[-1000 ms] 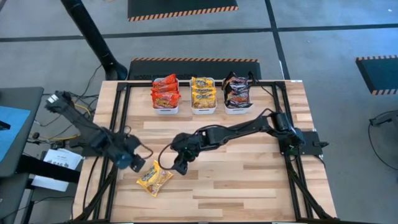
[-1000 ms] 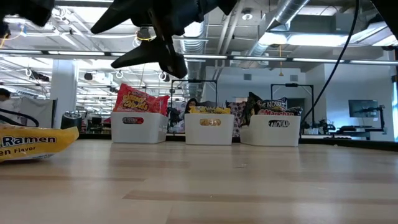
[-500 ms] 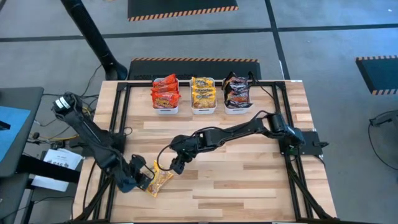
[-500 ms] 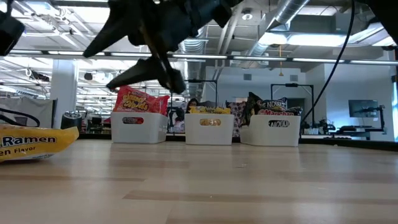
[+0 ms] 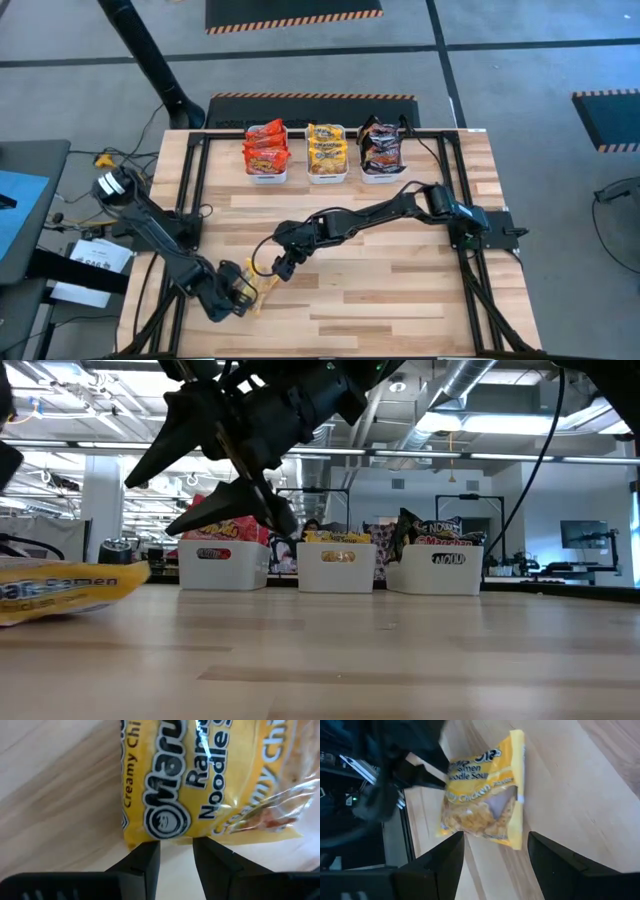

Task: Sort Maruchan noodles
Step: Put the yellow noodle pack into the middle white bin

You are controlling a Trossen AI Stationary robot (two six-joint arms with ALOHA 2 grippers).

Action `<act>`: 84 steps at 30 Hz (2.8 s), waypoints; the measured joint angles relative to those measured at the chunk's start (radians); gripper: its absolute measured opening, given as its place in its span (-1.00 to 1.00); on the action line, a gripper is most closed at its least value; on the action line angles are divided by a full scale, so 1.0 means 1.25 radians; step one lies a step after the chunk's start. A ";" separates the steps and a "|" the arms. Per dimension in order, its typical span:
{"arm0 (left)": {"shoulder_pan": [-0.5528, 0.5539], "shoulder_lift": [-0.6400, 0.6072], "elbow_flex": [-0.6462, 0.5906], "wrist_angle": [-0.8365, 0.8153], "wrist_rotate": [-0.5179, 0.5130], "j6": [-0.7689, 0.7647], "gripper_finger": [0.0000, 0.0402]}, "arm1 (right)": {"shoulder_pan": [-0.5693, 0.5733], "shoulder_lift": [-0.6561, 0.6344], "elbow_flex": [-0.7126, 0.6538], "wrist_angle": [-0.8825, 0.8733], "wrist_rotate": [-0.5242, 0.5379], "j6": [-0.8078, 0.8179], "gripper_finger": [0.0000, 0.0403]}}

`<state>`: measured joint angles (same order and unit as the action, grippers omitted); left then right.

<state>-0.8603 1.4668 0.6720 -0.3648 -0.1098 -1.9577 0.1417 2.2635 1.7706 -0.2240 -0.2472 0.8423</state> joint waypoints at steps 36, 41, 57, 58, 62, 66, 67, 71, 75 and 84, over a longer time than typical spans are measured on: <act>0.277 0.040 0.000 0.025 0.050 0.421 -0.48 | -0.015 0.012 0.002 -0.148 0.079 0.033 0.21; 0.302 0.041 0.000 0.040 0.049 0.445 -0.48 | -0.016 0.046 0.004 -0.154 0.052 0.084 0.21; 0.333 0.056 0.000 0.074 0.064 0.491 -0.48 | -0.015 0.051 0.001 -0.136 -0.007 0.131 -0.05; 0.334 0.057 0.000 0.075 0.063 0.492 -0.48 | -0.015 0.051 0.001 -0.135 -0.007 0.132 -0.13; 0.334 0.056 0.000 0.077 0.062 0.499 -0.48 | -0.015 0.048 0.001 -0.137 -0.005 0.131 -0.50; 0.334 0.057 0.007 0.074 0.061 0.507 -0.48 | -0.015 0.048 0.001 -0.139 -0.007 0.113 -0.86; 0.334 0.057 0.013 0.072 0.062 0.514 -0.48 | -0.015 0.048 0.002 -0.138 -0.008 0.100 -0.92; 0.334 0.061 0.042 0.061 0.064 0.558 -0.48 | -0.015 0.048 0.002 -0.139 -0.011 0.079 -0.95; 0.335 0.061 0.086 0.033 0.068 0.588 -0.48 | -0.015 0.038 0.001 -0.169 -0.012 0.036 -0.98; 0.336 0.059 0.176 -0.125 0.063 0.642 -0.48 | -0.014 -0.030 -0.001 -0.326 0.065 -0.056 -0.98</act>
<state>-0.4408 1.5404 0.8920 -0.5209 -0.0317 -1.1549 0.1236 2.2256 1.7695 -0.6317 -0.1661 0.7729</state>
